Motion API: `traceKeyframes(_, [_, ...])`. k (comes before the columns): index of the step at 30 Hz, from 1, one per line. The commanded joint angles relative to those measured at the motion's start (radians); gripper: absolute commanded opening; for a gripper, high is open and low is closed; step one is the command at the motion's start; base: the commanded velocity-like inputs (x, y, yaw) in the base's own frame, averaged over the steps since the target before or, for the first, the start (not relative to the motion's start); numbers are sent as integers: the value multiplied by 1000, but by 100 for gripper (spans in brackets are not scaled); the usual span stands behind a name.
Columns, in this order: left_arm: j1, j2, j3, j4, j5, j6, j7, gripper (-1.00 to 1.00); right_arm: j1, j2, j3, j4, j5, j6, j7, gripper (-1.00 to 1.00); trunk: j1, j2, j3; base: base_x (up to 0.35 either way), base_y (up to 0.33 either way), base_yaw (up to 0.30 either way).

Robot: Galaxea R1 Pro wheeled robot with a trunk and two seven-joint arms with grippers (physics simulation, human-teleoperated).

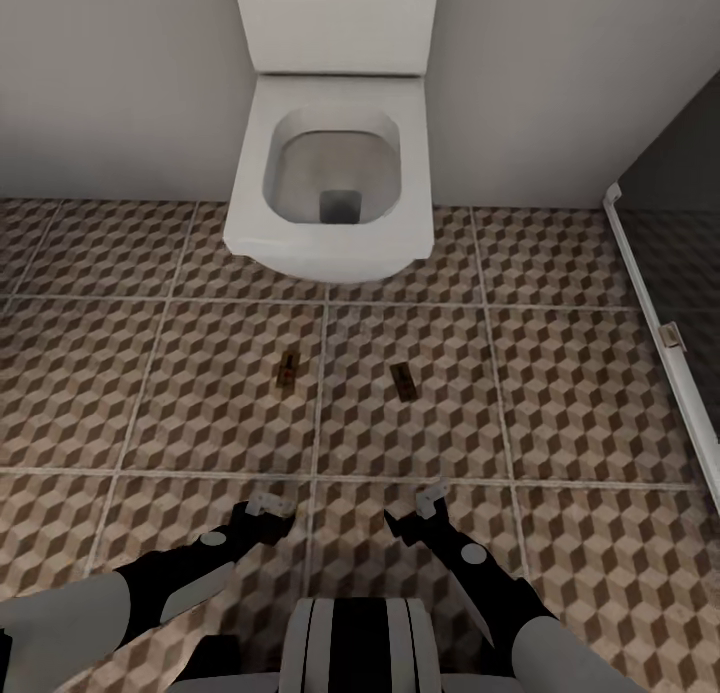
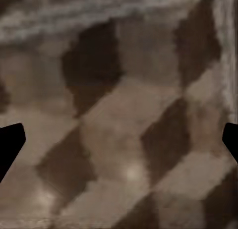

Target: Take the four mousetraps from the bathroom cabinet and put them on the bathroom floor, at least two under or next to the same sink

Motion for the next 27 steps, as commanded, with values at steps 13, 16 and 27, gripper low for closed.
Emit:
traceKeyframes(13, [-2, 1, -8, -1, 10, -7, 7, 100, 0, 0, -2, 1, 9, -4, 1, 100, -1, 0, 0, -322, 0, 0])
traceKeyframes(16, [-2, 1, -9, -2, 10, -7, 7, 100, 0, 0, -2, 1, 10, -4, 1, 100, -1, 0, 0, -185, 0, 0])
traceKeyframes(27, [-2, 1, -9, -5, 10, -7, 7, 100, 0, 0, -2, 1, 9, -4, 1, 100, -1, 0, 0, -39, 0, 0])
